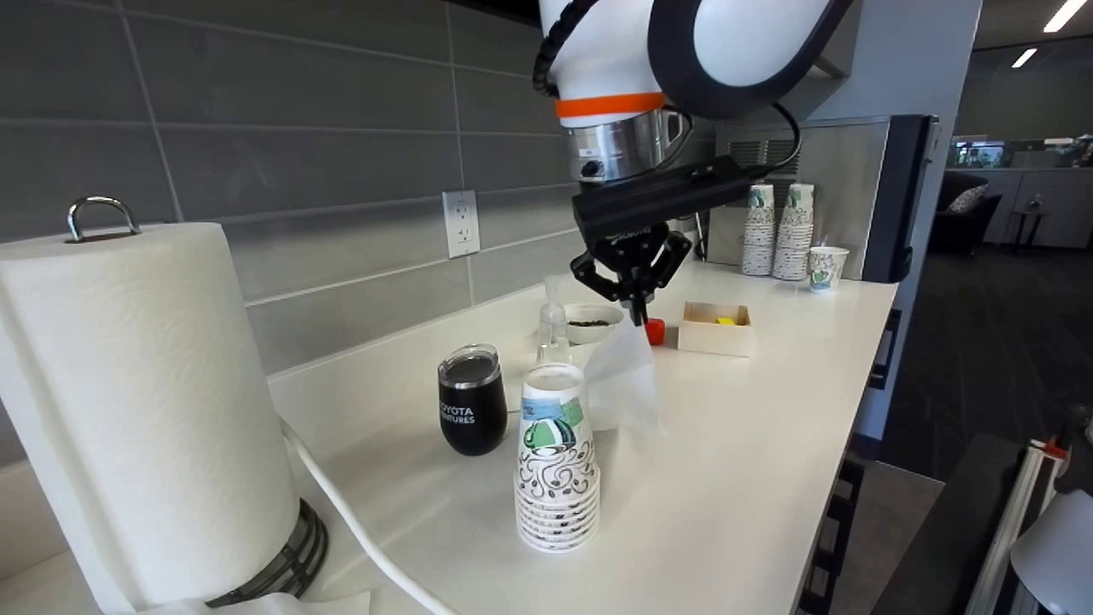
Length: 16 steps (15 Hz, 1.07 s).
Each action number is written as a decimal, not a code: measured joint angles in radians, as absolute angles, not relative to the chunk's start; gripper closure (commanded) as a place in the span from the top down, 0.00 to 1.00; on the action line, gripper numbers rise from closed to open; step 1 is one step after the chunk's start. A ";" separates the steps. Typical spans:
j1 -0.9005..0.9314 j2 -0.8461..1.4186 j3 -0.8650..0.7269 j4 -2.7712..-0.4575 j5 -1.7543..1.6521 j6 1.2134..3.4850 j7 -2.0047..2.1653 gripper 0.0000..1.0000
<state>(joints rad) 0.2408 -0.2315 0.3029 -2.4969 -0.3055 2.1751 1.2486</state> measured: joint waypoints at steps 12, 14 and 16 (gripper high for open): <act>0.235 -0.348 0.326 -2.613 -0.264 1.676 1.299 0.00; 0.226 -0.347 0.325 -2.638 -0.264 1.663 1.316 0.00; 0.216 -0.346 0.325 -2.654 -0.264 1.649 1.330 0.00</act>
<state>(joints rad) 0.2158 -0.3456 0.3249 -2.6545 -0.2639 1.6489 1.3301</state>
